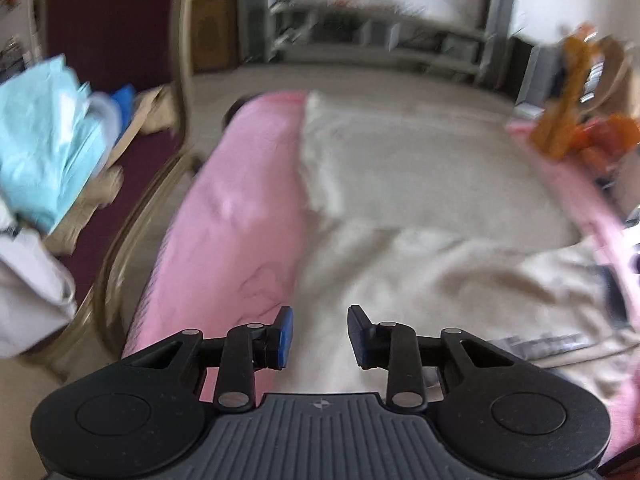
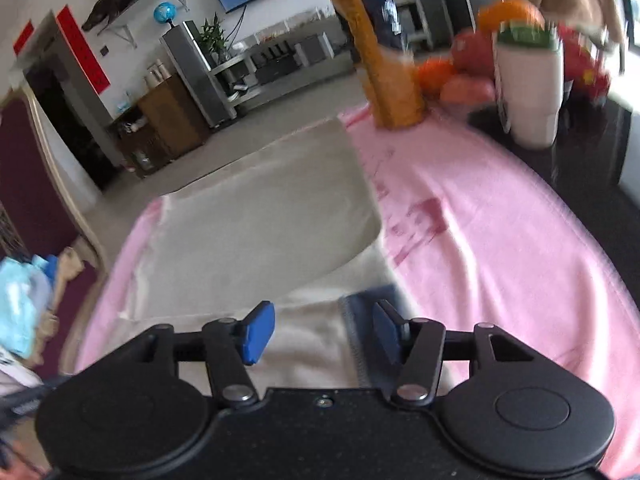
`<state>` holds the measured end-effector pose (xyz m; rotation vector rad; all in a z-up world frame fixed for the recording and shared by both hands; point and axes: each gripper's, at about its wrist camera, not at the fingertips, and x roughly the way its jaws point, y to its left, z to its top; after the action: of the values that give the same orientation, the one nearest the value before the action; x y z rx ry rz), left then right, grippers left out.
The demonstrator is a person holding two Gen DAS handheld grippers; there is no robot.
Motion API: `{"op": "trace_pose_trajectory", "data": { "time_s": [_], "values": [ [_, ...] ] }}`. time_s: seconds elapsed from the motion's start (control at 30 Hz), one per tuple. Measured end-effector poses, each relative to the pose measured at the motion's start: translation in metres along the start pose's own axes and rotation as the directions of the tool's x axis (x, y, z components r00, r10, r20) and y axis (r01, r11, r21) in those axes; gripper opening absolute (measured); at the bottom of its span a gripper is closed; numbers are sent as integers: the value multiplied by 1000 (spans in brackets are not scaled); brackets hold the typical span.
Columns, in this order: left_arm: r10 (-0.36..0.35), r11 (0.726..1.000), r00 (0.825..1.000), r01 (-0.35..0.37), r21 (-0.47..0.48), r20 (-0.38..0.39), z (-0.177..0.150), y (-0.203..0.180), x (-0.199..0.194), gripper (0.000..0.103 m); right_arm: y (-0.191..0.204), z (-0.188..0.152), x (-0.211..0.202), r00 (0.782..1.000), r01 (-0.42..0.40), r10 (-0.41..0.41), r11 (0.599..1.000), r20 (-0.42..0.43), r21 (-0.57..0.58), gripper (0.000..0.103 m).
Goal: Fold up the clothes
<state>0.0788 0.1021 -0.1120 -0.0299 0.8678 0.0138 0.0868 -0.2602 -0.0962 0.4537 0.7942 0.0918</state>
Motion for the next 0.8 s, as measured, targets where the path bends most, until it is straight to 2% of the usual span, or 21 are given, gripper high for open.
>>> {"op": "trace_pose_trajectory", "data": {
  "time_s": [0.03, 0.1, 0.23, 0.3, 0.33, 0.4, 0.43, 0.47, 0.53, 0.6, 0.7, 0.8],
  "values": [
    [17, 1000, 999, -18, -11, -28, 0, 1, 6, 23, 0, -1, 3, 1000, -9, 9, 1000, -18, 5, 52],
    [-4, 998, 996, -1, -69, -84, -1, 10, 15, 23, -1, -2, 10, 998, -21, 22, 1000, -56, 10, 52],
    [-29, 997, 991, 19, -79, -132, -5, 17, 21, 23, -2, -7, 29, 987, -9, 11, 1000, -160, 12, 45],
    [-2, 1000, 981, -2, -21, -194, -11, 11, 27, 27, -5, -8, 27, 987, 14, -10, 1000, -161, 23, 44],
    [12, 1000, 975, -11, 8, -223, -14, 8, 30, 37, -7, -9, 24, 988, 26, -21, 999, -156, 30, 44],
    [54, 997, 977, -40, 73, -205, -17, 0, 25, 36, -13, -8, 19, 989, 50, -43, 997, -141, 51, 45],
    [25, 998, 981, -13, 61, -194, -17, 2, 20, 29, -18, -8, 16, 990, 61, -51, 995, -133, 74, 45],
    [-4, 999, 983, 14, 49, -183, -18, 3, 15, 28, -24, -7, 12, 990, 71, -58, 992, -128, 101, 45],
    [-91, 996, 990, 90, -20, -108, -13, 14, -1, 29, -36, -7, 9, 990, 78, -58, 985, -132, 152, 45],
    [-120, 990, 992, 116, -82, -40, -8, 25, -12, 30, -47, -8, 10, 988, 78, -49, 977, -147, 199, 45],
    [-60, 986, 997, 52, -156, -50, -6, 33, -6, 26, -53, -10, 16, 984, 84, -45, 970, -173, 227, 39],
    [37, 991, 989, -55, -122, -143, -12, 30, 13, 24, -47, -10, 25, 979, 113, -78, 975, -187, 189, 39]
  ]
}}
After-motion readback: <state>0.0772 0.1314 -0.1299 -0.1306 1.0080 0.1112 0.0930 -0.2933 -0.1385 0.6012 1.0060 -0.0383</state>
